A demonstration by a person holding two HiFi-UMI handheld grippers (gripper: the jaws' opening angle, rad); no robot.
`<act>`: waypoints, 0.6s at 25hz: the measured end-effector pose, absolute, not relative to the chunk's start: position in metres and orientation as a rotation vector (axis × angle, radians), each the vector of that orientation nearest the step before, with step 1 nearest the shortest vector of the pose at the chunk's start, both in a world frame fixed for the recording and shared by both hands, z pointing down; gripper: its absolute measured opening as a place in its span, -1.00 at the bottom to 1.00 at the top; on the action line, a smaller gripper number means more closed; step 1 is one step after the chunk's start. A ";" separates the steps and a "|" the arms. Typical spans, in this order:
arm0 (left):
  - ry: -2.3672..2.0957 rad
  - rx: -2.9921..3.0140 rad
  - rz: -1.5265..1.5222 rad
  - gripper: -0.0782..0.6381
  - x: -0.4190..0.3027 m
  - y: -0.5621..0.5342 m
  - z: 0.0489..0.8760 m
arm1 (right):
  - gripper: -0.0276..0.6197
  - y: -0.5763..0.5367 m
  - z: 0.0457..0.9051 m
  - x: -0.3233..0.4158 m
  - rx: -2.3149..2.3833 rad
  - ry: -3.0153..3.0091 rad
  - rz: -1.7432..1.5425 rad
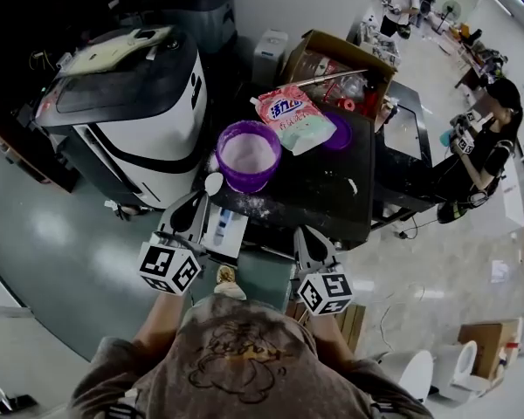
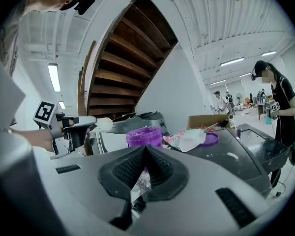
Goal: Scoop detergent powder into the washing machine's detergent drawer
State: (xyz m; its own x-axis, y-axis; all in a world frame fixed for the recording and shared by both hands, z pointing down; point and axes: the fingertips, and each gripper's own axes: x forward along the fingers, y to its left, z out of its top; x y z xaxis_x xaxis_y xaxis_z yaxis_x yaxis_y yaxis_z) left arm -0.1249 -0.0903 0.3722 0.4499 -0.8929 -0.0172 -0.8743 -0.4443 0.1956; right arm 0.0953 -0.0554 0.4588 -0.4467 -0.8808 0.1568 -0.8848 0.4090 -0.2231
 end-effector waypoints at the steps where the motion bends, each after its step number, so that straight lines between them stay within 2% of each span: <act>1: -1.550 2.542 -0.177 -0.72 -0.125 -0.097 0.372 | -0.91 -0.060 0.458 0.094 1.653 -2.621 0.428; 15: -1.391 2.614 -0.200 -0.72 -0.130 -0.175 0.371 | -0.91 -0.116 0.451 0.074 1.756 -2.559 0.387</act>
State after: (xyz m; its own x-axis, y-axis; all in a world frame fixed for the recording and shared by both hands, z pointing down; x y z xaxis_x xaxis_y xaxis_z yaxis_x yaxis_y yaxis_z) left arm -0.1304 -0.1749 0.3712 0.5551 -0.8310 -0.0367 -0.8077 -0.5490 0.2151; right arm 0.0742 -0.1159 0.4510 -0.3691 -0.9171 0.1504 -0.9206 0.3386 -0.1943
